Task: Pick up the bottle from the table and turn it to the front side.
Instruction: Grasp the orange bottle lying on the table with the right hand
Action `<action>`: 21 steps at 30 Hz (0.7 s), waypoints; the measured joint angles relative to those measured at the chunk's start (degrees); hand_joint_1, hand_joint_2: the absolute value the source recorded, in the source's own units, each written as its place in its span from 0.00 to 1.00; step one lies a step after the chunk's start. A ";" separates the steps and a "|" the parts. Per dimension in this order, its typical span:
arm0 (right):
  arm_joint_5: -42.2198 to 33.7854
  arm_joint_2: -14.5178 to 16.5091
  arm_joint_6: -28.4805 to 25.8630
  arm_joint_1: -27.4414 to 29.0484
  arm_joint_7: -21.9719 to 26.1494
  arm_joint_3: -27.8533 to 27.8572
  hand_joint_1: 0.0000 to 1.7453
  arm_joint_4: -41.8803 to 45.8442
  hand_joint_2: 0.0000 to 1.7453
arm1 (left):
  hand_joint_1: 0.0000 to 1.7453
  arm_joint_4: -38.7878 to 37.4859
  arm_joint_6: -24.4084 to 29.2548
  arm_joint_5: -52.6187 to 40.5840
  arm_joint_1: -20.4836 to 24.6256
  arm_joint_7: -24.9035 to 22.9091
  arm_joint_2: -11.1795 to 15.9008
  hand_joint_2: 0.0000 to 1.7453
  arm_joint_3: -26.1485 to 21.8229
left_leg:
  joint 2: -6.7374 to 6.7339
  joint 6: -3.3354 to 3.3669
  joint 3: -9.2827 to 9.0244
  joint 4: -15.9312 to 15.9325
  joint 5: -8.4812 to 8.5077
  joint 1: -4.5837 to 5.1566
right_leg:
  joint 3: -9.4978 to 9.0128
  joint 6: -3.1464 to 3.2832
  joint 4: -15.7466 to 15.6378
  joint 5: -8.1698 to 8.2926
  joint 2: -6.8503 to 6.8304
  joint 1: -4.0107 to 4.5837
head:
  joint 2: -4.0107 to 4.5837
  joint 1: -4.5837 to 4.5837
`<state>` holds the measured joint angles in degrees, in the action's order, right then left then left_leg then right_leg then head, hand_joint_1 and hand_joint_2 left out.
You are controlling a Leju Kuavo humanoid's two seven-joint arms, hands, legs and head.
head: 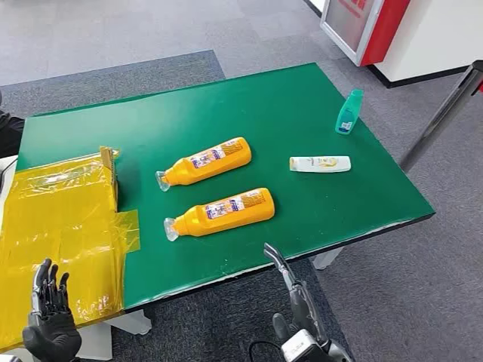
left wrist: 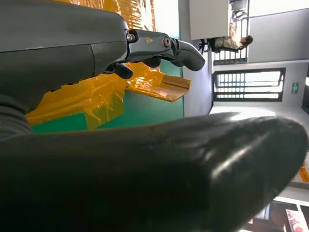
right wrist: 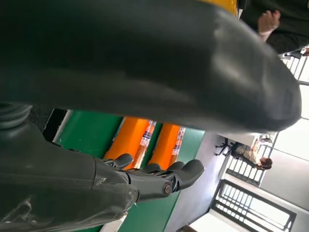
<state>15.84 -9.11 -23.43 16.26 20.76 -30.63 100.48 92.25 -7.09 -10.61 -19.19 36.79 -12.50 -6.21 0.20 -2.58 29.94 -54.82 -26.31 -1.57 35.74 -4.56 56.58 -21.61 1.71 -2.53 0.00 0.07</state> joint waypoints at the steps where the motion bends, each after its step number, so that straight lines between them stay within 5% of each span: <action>1: -0.01 0.00 0.00 0.00 0.00 0.01 0.00 0.00 0.00 | 0.00 -0.03 0.00 -0.01 0.01 0.00 -0.01 0.00 0.00 | 0.00 0.00 0.00 0.00 0.00 0.00 | 0.00 0.00 0.00 0.00 0.00 0.00 | 0.00 0.00; 20: -0.57 0.22 0.07 0.57 0.35 0.37 0.00 0.00 0.00 | 0.00 -0.87 0.19 -0.14 0.17 0.02 -0.26 0.00 0.00 | 0.00 0.00 0.00 0.00 0.00 0.00 | 0.00 0.00 0.00 0.00 0.00 0.00 | 0.00 0.00; 21: -0.59 0.25 0.06 0.60 0.32 0.41 0.00 0.00 0.25 | 0.00 -0.94 0.21 -0.14 0.18 0.02 -0.26 0.00 0.00 | 0.00 0.00 0.00 0.00 0.00 0.00 | 0.00 0.00 0.00 0.00 0.00 0.00 | 0.00 0.00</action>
<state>15.25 -8.86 -23.37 16.87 21.08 -30.22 100.48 91.31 -6.88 -10.75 -19.00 36.80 -12.76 -6.21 0.20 -2.58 29.93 -54.82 -26.31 -1.57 35.74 -4.56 56.58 -21.61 1.71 -2.53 0.00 0.07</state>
